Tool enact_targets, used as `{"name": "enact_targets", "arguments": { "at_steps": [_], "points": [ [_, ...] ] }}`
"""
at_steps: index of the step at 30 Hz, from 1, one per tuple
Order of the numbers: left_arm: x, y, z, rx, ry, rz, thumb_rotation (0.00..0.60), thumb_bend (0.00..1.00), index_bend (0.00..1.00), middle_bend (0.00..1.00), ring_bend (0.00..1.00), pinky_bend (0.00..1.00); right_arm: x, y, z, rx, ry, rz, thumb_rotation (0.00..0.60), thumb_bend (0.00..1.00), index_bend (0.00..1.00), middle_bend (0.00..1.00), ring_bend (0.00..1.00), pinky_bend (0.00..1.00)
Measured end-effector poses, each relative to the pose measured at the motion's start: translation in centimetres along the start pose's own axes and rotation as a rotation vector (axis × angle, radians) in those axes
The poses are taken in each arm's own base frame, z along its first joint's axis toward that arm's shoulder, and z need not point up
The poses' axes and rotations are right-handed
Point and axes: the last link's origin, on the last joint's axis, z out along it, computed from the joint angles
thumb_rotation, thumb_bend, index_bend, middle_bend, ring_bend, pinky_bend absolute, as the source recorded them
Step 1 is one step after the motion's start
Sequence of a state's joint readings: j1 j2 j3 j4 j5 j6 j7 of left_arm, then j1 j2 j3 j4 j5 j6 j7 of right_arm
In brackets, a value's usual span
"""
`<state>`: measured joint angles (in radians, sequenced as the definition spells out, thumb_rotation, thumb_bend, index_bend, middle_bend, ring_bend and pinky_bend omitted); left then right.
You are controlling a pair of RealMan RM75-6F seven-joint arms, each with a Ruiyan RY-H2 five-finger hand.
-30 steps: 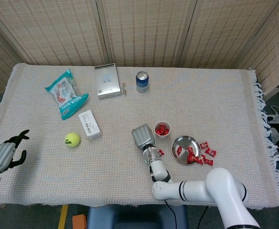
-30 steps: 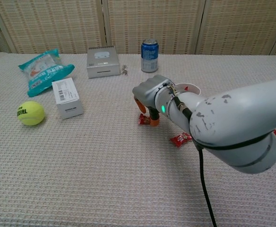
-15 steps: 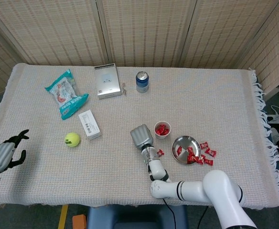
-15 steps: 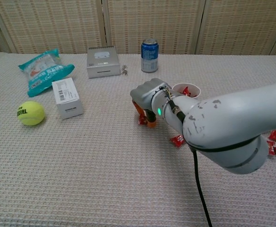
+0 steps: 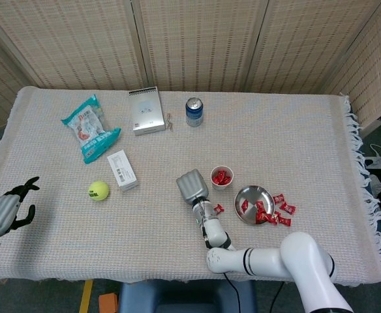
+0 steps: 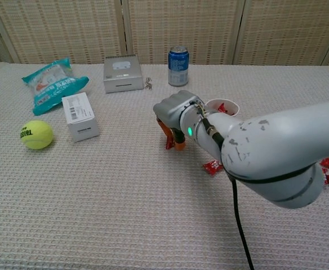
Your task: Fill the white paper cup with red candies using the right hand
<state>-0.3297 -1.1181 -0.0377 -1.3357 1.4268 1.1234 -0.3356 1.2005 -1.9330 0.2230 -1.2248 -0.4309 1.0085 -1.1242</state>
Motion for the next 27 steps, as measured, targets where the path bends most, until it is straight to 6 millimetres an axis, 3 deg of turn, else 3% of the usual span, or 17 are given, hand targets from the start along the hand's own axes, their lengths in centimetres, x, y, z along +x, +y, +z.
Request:
{"name": "enact_targets", "arguments": {
  "at_steps": [7, 14, 20, 27],
  "points": [
    [-0.1, 0.1, 0.0, 0.000, -0.003, 0.005, 0.600, 0.61, 0.02, 0.21, 0.18, 0.31, 3.0, 1.5, -1.7, 0.009, 0.085, 0.101, 0.600, 0.24, 0.59, 0.84, 0.84, 1.00],
    [-0.2, 0.2, 0.1, 0.001, -0.004, 0.012, 0.600, 0.61, 0.02, 0.21, 0.18, 0.31, 5.8, 7.2, -3.6, -0.110, 0.167, 0.141, 0.600, 0.24, 0.59, 0.84, 0.84, 1.00],
    [-0.5, 0.4, 0.2, 0.002, -0.013, 0.024, 0.600, 0.61, 0.02, 0.21, 0.18, 0.31, 5.0, 11.6, -4.4, -0.220, 0.132, 0.142, 0.600, 0.24, 0.59, 0.84, 0.84, 1.00],
    [-0.7, 0.5, 0.3, 0.005, -0.014, 0.030, 0.600, 0.61, 0.02, 0.21, 0.18, 0.31, 3.2, 12.4, -4.2, -0.219, 0.070, 0.126, 0.600, 0.24, 0.58, 0.84, 0.84, 1.00]
  ]
}}
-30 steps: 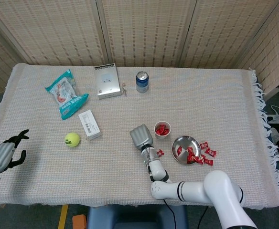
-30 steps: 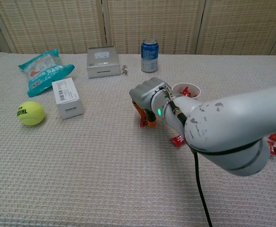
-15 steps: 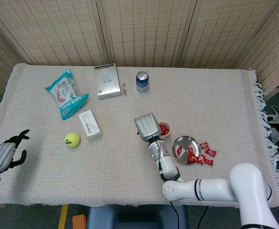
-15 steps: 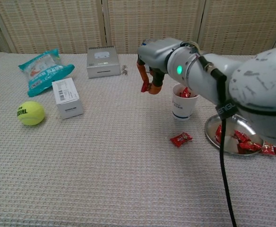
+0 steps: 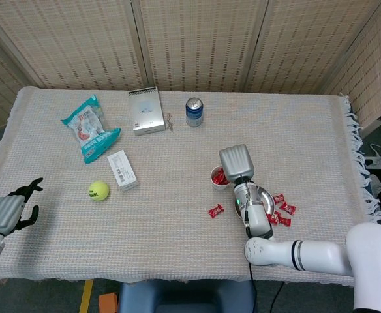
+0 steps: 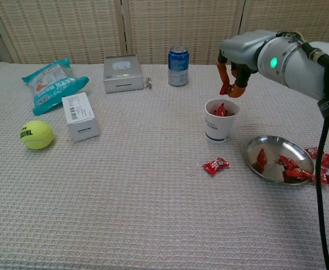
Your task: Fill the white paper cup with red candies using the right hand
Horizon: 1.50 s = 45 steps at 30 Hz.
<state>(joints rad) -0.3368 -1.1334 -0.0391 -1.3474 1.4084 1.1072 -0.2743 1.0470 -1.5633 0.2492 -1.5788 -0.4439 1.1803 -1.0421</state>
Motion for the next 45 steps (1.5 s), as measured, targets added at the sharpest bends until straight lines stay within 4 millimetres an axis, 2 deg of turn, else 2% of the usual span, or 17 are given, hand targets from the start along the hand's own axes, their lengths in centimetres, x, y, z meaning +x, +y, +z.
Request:
{"name": "enact_targets", "arguments": {
  "at_steps": [3, 7, 13, 20, 26, 31, 34, 38, 45],
  "points": [
    [0.0, 0.0, 0.0, 0.001, 0.002, -0.001, 0.600, 0.61, 0.02, 0.21, 0.18, 0.31, -0.4, -0.3, -0.1, 0.011, -0.006, -0.010, 0.600, 0.24, 0.56, 0.84, 0.84, 1.00],
    [0.1, 0.0, 0.0, 0.000, 0.003, -0.002, 0.600, 0.61, 0.02, 0.21, 0.18, 0.31, -0.7, -0.5, -0.3, 0.023, -0.025, -0.022, 0.600, 0.24, 0.43, 0.84, 0.82, 1.00],
    [0.1, 0.0, 0.0, -0.001, 0.003, -0.003, 0.600, 0.61, 0.02, 0.21, 0.18, 0.31, -0.9, -0.7, -0.7, 0.043, -0.057, -0.038, 0.600, 0.24, 0.32, 0.84, 0.81, 1.00],
    [0.2, -0.1, 0.0, 0.001, 0.006, -0.006, 0.600, 0.61, 0.02, 0.21, 0.18, 0.31, -0.1, -0.4, -1.9, 0.084, -0.016, 0.001, 0.600, 0.24, 0.34, 0.84, 0.81, 1.00],
    [0.0, 0.1, 0.1, -0.003, -0.001, 0.000, 0.600, 0.61, 0.02, 0.21, 0.18, 0.31, -0.1, -0.6, -4.8, 0.208, 0.058, -0.017, 0.600, 0.24, 0.38, 0.84, 0.81, 1.00],
    [-0.2, 0.2, 0.0, -0.005, -0.004, 0.006, 0.600, 0.61, 0.02, 0.21, 0.18, 0.31, -1.8, -1.3, -8.1, 0.319, 0.079, -0.098, 0.600, 0.24, 0.37, 0.84, 0.81, 1.00],
    [-0.2, 0.3, 0.0, -0.005, -0.005, 0.008, 0.600, 0.61, 0.02, 0.21, 0.18, 0.31, -2.9, -1.7, -9.1, 0.346, 0.066, -0.149, 0.600, 0.24, 0.37, 0.84, 0.81, 1.00],
    [-0.3, 0.3, 0.0, -0.006, -0.006, 0.009, 0.600, 0.61, 0.02, 0.21, 0.18, 0.31, -4.7, -2.0, -9.4, 0.346, 0.038, -0.220, 0.600, 0.24, 0.37, 0.84, 0.81, 1.00],
    [-0.3, 0.3, 0.1, -0.003, -0.009, 0.011, 0.600, 0.61, 0.02, 0.21, 0.18, 0.31, -7.7, -1.9, -8.3, 0.313, -0.019, -0.278, 0.600, 0.24, 0.38, 0.84, 0.81, 1.00]
  ]
}}
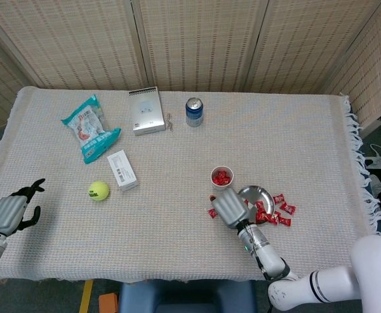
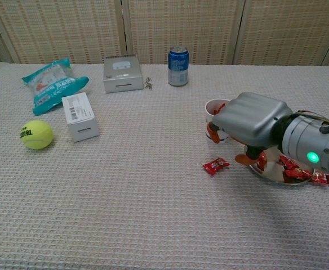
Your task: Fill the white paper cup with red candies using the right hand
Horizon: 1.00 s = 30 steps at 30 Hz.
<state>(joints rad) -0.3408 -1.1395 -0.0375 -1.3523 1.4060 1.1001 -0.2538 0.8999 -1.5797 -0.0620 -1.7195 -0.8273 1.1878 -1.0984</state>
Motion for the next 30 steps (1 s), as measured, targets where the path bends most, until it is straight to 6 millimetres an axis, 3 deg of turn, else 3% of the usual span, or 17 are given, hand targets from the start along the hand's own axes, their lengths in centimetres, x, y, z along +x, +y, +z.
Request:
{"name": "enact_targets", "arguments": {
  "at_steps": [6, 17, 27, 30],
  "points": [
    [0.1, -0.1, -0.1, 0.001, 0.004, -0.003, 0.600, 0.61, 0.02, 0.21, 0.18, 0.31, -1.3, -1.0, 1.0, 0.016, -0.028, 0.001, 0.600, 0.24, 0.40, 0.84, 0.82, 1.00],
    [0.2, -0.2, -0.1, 0.000, 0.005, -0.008, 0.600, 0.61, 0.02, 0.21, 0.18, 0.31, -2.0, -1.9, 2.0, 0.030, -0.038, 0.022, 0.600, 0.24, 0.43, 0.84, 0.82, 1.00],
    [0.3, -0.4, 0.0, 0.009, 0.005, -0.013, 0.600, 0.61, 0.02, 0.21, 0.18, 0.32, -2.2, -2.5, 2.6, 0.029, -0.018, 0.026, 0.600, 0.24, 0.61, 0.84, 0.85, 1.00],
    [0.3, -0.4, 0.0, 0.006, 0.007, -0.012, 0.600, 0.61, 0.02, 0.21, 0.18, 0.32, -2.1, -2.4, 2.5, 0.020, -0.009, 0.028, 0.600, 0.24, 0.63, 0.84, 0.85, 1.00]
  ]
}}
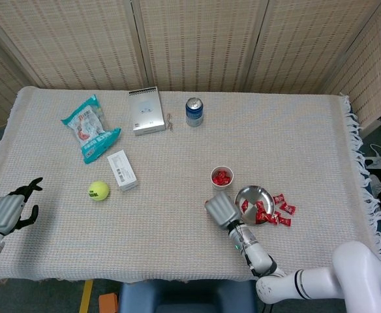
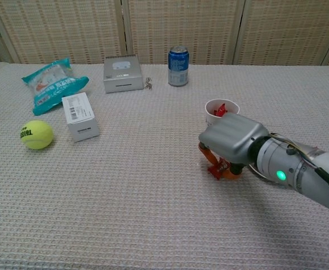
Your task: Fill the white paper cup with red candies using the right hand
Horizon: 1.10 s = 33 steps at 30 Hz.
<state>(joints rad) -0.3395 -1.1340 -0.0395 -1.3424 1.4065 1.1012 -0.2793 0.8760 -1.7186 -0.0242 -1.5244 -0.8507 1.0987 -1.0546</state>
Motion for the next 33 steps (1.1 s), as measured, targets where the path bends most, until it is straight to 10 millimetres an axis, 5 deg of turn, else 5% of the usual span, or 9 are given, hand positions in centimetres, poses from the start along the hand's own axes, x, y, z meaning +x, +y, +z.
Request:
{"name": "enact_targets", "arguments": {
  "at_steps": [8, 19, 33],
  "points": [
    [0.0, 0.1, 0.0, -0.003, 0.002, 0.002, 0.600, 0.61, 0.02, 0.21, 0.18, 0.32, 1.9, 0.7, -0.7, -0.008, 0.058, 0.076, 0.600, 0.24, 0.60, 0.84, 0.85, 1.00],
    [-0.1, 0.2, 0.0, -0.002, 0.000, 0.005, 0.600, 0.61, 0.02, 0.21, 0.18, 0.32, 7.5, 4.7, -0.3, -0.127, 0.212, 0.253, 0.600, 0.24, 0.60, 0.84, 0.86, 1.00],
    [-0.2, 0.1, 0.2, 0.003, -0.005, 0.003, 0.600, 0.61, 0.00, 0.21, 0.18, 0.32, 7.9, 7.8, 3.0, -0.241, 0.129, 0.318, 0.600, 0.24, 0.54, 0.84, 0.85, 1.00]
  ]
}}
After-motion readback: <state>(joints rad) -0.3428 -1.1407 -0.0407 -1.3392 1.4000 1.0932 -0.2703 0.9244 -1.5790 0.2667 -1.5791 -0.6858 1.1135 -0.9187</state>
